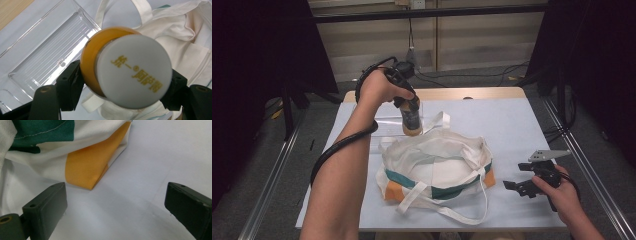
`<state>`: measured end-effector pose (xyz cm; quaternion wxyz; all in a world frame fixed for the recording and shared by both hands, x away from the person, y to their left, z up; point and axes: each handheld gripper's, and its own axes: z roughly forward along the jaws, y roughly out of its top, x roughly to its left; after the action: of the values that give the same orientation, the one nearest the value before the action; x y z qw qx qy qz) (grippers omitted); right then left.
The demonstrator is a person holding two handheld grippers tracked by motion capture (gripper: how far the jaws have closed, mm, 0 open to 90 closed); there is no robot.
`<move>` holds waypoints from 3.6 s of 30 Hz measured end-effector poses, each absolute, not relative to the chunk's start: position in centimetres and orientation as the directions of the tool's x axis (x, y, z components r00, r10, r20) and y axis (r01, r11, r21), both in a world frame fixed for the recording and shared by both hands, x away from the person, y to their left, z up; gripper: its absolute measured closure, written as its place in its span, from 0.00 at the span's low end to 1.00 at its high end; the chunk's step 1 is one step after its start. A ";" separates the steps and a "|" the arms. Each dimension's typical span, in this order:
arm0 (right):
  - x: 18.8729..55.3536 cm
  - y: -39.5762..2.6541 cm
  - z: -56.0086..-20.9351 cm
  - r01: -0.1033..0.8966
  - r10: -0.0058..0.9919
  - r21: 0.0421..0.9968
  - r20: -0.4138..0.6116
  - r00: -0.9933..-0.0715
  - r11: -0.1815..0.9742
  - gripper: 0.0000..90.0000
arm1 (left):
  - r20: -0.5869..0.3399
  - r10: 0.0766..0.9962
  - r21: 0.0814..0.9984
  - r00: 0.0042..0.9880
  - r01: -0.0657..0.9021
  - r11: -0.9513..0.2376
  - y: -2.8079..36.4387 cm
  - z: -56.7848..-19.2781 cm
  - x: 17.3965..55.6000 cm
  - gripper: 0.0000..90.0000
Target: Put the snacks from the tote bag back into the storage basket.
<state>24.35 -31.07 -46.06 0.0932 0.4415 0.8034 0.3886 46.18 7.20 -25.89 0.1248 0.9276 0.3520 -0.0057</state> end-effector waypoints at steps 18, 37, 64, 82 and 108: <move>24.4 -31.2 -46.1 0.635 0.781 0.709 0.194 -0.593 0.306 0.05 | -0.098 0.644 0.223 0.759 0.647 -0.729 7.2 -26.4 47.2 0.34; 24.4 -31.2 -46.2 0.638 0.779 0.709 0.205 -0.593 0.300 0.05 | -0.092 0.642 0.221 0.761 0.644 -0.733 6.9 -27.0 48.2 0.34; 24.3 -31.3 -46.1 0.639 0.779 0.710 0.207 -0.591 0.296 0.05 | -0.090 0.646 0.220 0.758 0.648 -0.729 7.1 -28.0 48.3 0.34; 24.3 -31.3 -46.0 0.635 0.780 0.715 0.206 -0.591 0.292 0.05 | -0.081 0.652 0.202 0.754 0.653 -0.730 7.0 -29.2 48.1 0.34; 24.3 -31.3 -46.0 0.633 0.780 0.716 0.203 -0.593 0.295 0.05 | -0.087 0.652 0.185 0.753 0.655 -0.732 7.0 -30.8 48.3 0.34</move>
<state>24.28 -31.32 -45.97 0.0926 0.4418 0.7992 0.3970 48.26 7.05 -30.82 0.1024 0.9307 0.3511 -0.0082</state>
